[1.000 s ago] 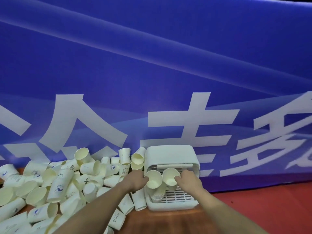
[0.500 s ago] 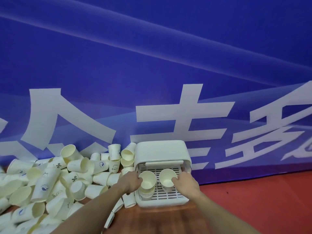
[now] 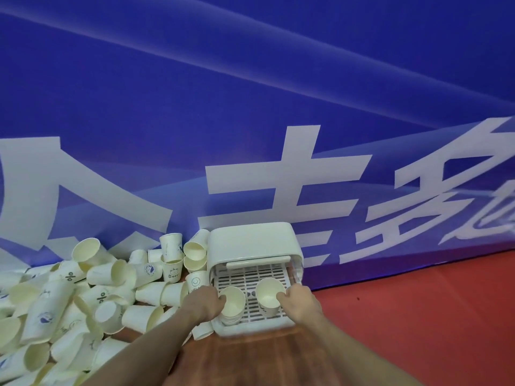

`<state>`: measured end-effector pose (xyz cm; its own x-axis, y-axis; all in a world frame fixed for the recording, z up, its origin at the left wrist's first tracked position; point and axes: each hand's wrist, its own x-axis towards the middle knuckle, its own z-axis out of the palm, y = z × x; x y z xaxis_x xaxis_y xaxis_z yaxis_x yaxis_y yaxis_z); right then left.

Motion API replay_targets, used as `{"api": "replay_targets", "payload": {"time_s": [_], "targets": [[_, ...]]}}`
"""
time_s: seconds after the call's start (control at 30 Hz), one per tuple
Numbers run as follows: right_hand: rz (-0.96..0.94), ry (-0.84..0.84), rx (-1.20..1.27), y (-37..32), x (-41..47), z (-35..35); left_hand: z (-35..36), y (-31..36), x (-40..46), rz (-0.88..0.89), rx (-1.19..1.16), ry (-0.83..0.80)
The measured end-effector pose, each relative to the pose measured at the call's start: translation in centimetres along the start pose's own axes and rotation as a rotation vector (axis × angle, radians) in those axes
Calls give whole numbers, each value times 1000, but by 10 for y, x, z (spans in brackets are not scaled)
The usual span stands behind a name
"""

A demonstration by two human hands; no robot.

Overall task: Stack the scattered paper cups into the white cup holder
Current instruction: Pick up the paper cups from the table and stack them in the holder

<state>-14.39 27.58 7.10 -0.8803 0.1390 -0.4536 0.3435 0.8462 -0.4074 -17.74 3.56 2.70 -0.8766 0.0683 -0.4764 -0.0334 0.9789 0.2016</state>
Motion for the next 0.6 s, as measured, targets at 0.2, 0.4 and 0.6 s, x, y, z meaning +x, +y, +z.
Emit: {"api": "replay_targets", "payload": {"time_s": [0.2, 0.4, 0.6], "targets": [[-56, 34, 28, -29, -8, -7, -20, -12, -7, -29, -31, 72], [-196, 73, -13, -73, -15, -9, -50, -35, -24, -54, -40, 143], [-227, 39, -74, -87, -8, 15, -49, -65, -36, -124, -74, 126]]}}
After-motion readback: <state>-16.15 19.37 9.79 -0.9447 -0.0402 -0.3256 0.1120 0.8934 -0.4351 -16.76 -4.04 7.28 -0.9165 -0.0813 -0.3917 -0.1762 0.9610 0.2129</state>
